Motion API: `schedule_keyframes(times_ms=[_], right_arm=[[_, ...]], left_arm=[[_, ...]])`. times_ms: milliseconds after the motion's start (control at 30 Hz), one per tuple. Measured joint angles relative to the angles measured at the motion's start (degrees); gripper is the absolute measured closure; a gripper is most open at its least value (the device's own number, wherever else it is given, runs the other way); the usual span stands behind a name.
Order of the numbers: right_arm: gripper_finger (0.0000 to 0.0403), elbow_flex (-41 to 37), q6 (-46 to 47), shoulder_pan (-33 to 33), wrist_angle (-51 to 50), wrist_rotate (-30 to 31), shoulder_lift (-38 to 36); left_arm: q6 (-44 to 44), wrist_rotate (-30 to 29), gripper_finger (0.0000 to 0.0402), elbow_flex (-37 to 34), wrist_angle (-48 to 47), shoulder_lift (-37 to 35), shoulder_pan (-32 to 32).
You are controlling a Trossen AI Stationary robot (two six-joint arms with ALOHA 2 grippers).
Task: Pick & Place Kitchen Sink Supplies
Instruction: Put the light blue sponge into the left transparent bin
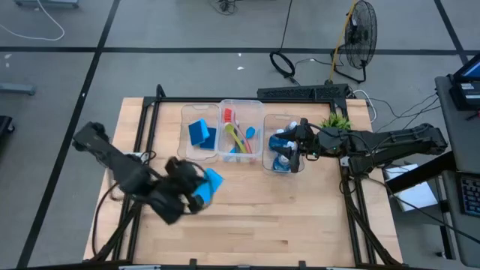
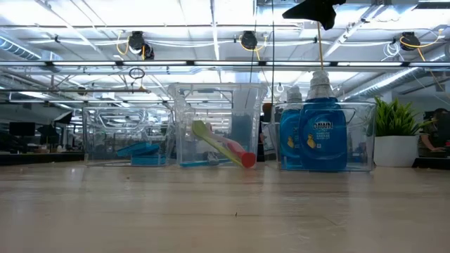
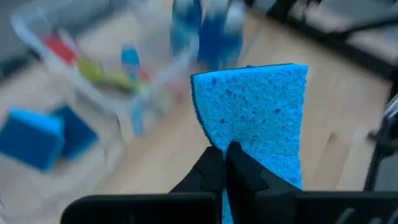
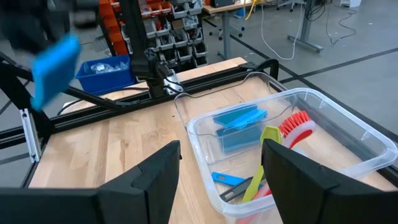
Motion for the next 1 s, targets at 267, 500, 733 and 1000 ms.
schedule_keyframes(times_ms=[267,500,733,1000], right_arm=[[0.0190,0.00,0.00,0.00,0.00,0.02,0.00],[0.0190,0.00,-0.02,0.00,0.00,0.04,0.00],[0.0190,0.00,-1.51,0.00,-0.01,0.07,0.00],[0.0190,0.00,-1.53,0.00,-0.02,0.07,0.00]], left_arm=[[13.89,-11.85,0.0399,0.02,6.49,-10.22,-3.00],[30.85,-11.51,0.0399,0.04,19.92,-14.37,-5.17],[47.95,-7.21,0.0399,0.10,35.11,-15.50,-6.72],[45.64,-8.73,0.0400,0.09,34.46,-15.43,-5.54]])
